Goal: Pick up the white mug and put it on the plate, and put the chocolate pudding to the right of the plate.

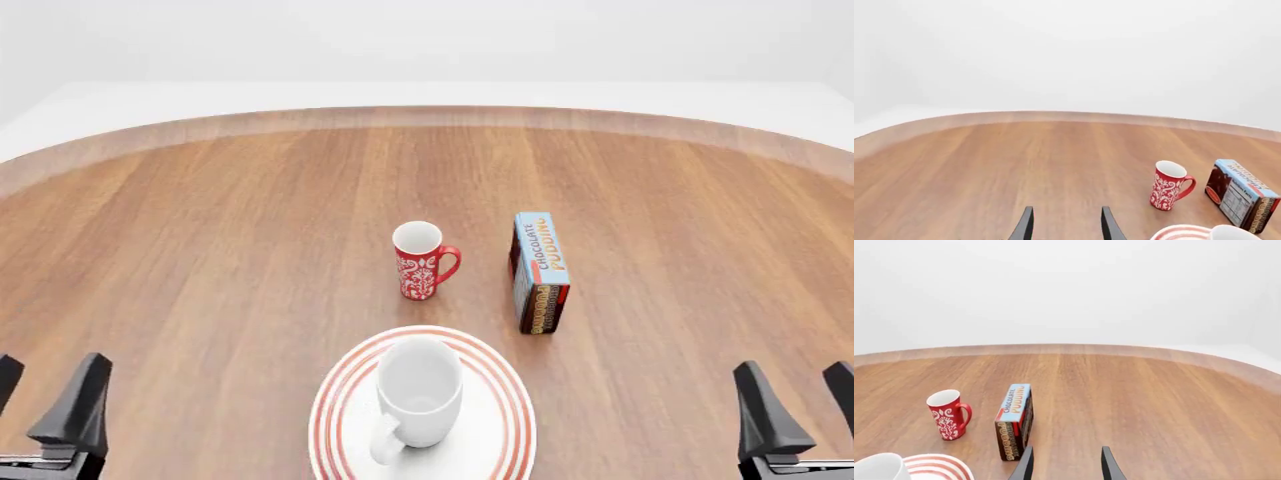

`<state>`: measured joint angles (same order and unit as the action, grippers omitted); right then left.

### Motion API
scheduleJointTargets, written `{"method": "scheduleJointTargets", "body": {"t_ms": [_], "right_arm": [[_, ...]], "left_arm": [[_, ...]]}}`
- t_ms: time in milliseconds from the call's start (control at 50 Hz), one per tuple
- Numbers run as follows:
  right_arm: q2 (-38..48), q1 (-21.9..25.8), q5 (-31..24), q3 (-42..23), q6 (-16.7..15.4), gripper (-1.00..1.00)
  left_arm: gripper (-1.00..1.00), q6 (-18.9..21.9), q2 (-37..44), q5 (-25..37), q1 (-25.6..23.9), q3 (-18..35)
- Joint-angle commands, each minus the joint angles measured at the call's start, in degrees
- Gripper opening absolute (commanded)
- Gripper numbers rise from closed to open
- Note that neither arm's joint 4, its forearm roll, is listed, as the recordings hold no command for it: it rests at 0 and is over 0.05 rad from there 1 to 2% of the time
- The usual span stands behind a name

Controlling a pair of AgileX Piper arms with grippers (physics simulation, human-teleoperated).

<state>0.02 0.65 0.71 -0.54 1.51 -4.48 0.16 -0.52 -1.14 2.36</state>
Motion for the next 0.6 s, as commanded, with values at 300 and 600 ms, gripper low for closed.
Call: {"method": "scheduleJointTargets", "body": {"t_ms": [300, 600], "right_arm": [[0.0, -0.8, -0.3, -0.1, -0.1, 1.0], [0.4, -1.7, -1.1, -1.5, -1.5, 1.0]], "left_arm": [[1.0, -0.4, -0.2, -2.2, 1.2, -1.6], [1.0, -0.8, -0.1, -2.4, 0.4, -1.8]]}}
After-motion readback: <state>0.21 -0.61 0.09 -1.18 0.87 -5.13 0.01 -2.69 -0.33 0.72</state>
